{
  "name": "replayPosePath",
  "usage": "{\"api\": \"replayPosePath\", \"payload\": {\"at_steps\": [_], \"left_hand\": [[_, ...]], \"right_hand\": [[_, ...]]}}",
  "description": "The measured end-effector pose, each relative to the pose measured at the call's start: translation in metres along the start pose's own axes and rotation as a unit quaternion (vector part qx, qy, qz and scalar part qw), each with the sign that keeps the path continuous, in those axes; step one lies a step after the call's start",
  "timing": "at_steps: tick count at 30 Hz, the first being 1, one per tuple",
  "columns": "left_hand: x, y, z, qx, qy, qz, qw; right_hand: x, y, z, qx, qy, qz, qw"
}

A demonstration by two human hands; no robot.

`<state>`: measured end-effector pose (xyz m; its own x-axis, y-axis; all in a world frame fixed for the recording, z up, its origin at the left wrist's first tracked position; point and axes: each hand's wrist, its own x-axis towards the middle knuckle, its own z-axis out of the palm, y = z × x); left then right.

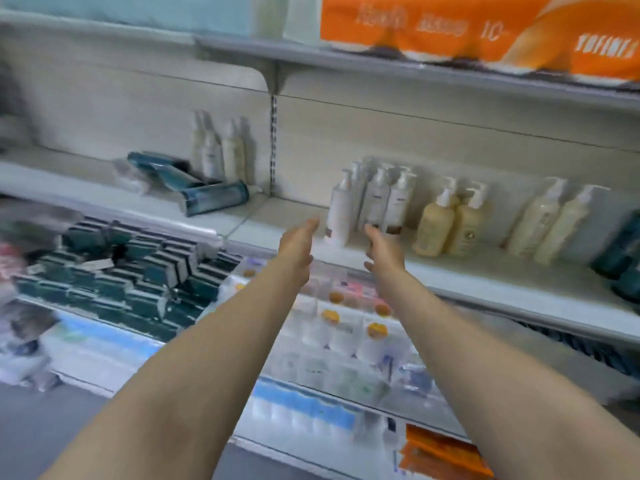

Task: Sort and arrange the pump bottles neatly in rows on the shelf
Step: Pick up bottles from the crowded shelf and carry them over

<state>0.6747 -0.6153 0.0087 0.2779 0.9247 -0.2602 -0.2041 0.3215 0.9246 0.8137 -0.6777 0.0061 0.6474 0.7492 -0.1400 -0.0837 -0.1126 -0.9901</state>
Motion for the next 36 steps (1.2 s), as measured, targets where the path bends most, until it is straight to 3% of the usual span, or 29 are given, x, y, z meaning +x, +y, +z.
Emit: {"api": "replayPosePath", "payload": {"at_steps": [7, 12, 23, 36], "left_hand": [[-0.040, 0.039, -0.158, -0.052, 0.106, 0.027, 0.993], [-0.054, 0.055, -0.231, -0.059, 0.136, 0.036, 0.988], [0.014, 0.091, -0.312, -0.089, 0.169, 0.064, 0.980], [0.129, 0.156, -0.371, -0.082, 0.188, 0.062, 0.977]], "right_hand": [[-0.062, 0.012, 0.156, -0.021, -0.152, 0.003, 0.988], [-0.087, 0.018, 0.227, -0.031, -0.196, 0.016, 0.980], [-0.055, 0.005, 0.360, -0.026, -0.221, -0.017, 0.975], [0.021, -0.011, 0.479, -0.024, -0.241, 0.010, 0.970]]}}
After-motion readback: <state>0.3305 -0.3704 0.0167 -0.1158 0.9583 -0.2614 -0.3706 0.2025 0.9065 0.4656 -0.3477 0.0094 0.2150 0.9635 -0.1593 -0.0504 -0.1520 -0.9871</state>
